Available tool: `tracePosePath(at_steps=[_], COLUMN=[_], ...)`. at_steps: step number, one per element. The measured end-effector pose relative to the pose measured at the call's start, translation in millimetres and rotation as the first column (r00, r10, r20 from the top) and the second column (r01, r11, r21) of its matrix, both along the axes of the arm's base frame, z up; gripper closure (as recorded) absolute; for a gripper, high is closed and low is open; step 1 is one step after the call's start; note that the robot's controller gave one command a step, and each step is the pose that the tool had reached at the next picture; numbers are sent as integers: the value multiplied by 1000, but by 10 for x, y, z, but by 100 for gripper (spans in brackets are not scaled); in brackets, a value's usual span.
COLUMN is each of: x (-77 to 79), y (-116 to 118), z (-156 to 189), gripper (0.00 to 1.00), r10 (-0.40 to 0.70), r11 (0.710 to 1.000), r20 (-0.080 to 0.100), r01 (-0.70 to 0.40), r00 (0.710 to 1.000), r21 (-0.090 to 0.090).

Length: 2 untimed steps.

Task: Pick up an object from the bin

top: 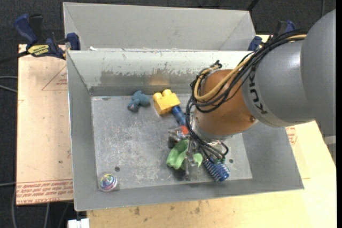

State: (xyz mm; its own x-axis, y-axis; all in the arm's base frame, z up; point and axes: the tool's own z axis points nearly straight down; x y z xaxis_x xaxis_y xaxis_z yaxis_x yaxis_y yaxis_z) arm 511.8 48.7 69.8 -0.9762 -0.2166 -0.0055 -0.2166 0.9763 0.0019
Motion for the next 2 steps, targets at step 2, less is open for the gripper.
tracePosePath(at_steps=[2], x=[26], y=[15], z=[364], gripper=[100], r10=[-2], r11=[1000], r20=[0], r01=[2], r00=[1000], r21=[-1])
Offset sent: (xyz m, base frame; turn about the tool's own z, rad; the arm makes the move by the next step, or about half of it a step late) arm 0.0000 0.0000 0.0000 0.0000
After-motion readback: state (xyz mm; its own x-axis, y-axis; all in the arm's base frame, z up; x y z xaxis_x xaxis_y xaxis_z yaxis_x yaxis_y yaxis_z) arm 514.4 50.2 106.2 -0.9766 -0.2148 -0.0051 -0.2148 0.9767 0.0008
